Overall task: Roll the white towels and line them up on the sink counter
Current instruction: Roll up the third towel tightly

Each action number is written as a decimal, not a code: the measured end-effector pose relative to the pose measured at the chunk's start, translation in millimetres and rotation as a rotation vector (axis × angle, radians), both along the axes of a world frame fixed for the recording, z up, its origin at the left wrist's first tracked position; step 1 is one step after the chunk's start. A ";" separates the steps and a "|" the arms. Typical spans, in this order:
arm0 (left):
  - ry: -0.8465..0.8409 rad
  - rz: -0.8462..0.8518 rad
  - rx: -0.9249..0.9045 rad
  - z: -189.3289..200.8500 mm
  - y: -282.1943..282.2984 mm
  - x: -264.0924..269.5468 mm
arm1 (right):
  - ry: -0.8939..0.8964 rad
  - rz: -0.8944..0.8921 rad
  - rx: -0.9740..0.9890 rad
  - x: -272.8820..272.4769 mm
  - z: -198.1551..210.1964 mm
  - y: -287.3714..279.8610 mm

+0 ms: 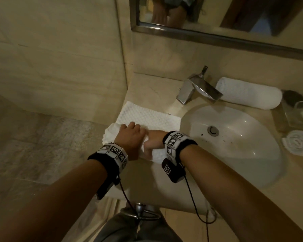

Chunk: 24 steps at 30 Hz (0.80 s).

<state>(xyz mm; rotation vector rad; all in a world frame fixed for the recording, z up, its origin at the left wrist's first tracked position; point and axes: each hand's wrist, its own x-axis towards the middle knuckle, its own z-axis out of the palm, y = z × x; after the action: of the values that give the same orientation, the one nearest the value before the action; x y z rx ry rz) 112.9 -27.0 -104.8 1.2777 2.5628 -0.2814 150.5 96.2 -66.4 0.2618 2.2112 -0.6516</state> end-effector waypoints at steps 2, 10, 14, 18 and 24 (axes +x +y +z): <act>0.006 -0.014 -0.006 1.2 -3.3 1.5 | -0.032 -0.124 -0.151 0.6 -4.1 11.1; 0.037 -0.041 -0.042 6.9 -11.2 6.5 | 0.017 -0.378 -0.015 9.1 -12.8 25.2; 0.060 -0.062 -0.031 5.0 -19.7 7.4 | 0.020 -0.486 -0.004 7.1 -26.1 22.1; 0.001 -0.008 -0.030 4.5 -10.1 7.4 | 0.064 -0.448 0.036 8.2 -32.7 17.5; -0.161 0.082 -0.126 8.2 10.4 -15.2 | 0.240 -0.010 0.149 24.0 -25.9 5.2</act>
<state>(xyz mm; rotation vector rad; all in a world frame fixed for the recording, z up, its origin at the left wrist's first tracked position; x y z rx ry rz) 97.7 -16.6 -96.7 1.1007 2.4142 -0.3048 174.5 101.5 -92.2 0.2829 2.4950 -0.5475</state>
